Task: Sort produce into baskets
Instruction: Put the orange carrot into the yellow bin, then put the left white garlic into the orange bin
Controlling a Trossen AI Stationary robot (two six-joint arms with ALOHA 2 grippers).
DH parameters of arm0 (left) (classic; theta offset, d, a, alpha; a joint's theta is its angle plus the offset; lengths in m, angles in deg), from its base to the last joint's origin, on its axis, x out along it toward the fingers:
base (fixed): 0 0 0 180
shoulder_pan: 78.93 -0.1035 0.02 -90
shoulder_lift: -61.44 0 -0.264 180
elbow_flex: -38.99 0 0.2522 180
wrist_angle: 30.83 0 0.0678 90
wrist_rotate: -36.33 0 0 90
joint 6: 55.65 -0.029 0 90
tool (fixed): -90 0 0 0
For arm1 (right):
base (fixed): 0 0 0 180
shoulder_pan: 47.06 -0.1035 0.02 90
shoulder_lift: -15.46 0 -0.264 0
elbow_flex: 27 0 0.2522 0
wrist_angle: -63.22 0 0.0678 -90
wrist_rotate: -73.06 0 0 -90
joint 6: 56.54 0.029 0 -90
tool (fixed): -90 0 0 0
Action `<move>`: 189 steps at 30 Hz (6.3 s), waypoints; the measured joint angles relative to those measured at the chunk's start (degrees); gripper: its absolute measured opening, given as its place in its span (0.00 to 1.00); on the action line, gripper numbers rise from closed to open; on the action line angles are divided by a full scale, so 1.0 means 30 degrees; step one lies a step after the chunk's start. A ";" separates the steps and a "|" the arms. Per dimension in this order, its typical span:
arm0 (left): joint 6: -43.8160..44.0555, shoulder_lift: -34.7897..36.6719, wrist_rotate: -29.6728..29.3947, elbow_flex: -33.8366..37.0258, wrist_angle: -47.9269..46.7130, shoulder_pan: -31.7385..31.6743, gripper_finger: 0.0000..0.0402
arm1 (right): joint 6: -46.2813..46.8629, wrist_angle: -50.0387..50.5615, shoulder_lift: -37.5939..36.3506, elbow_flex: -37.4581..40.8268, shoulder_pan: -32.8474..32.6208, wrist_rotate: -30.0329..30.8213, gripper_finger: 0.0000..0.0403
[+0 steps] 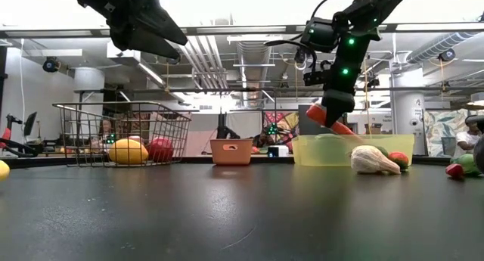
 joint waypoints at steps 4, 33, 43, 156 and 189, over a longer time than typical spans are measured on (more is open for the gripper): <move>0.0000 0.0000 0.0000 0.0000 -0.0002 0.0000 0.69 | 0.0253 0.0001 0.0000 0.0000 0.0000 -0.0002 0.46; 0.0799 0.0000 0.0714 0.0007 -0.0002 0.0004 0.69 | 0.2234 0.1181 -0.0678 -0.1255 -0.0007 0.0018 0.73; 0.2923 0.0000 0.2246 -0.0752 -0.2805 0.0014 0.69 | 0.3708 0.1603 -0.0759 -0.2587 -0.0366 -0.0180 0.76; 1.3143 -0.6775 1.1198 -0.1026 -1.3617 1.2254 0.13 | 0.7079 0.1566 -0.1151 -0.2674 -0.4779 -0.0636 0.77; 0.6242 -0.0654 -0.4781 -0.6003 -1.3897 1.1368 0.11 | 0.5025 -0.2446 -0.1151 -0.2674 -0.8885 -0.0463 0.76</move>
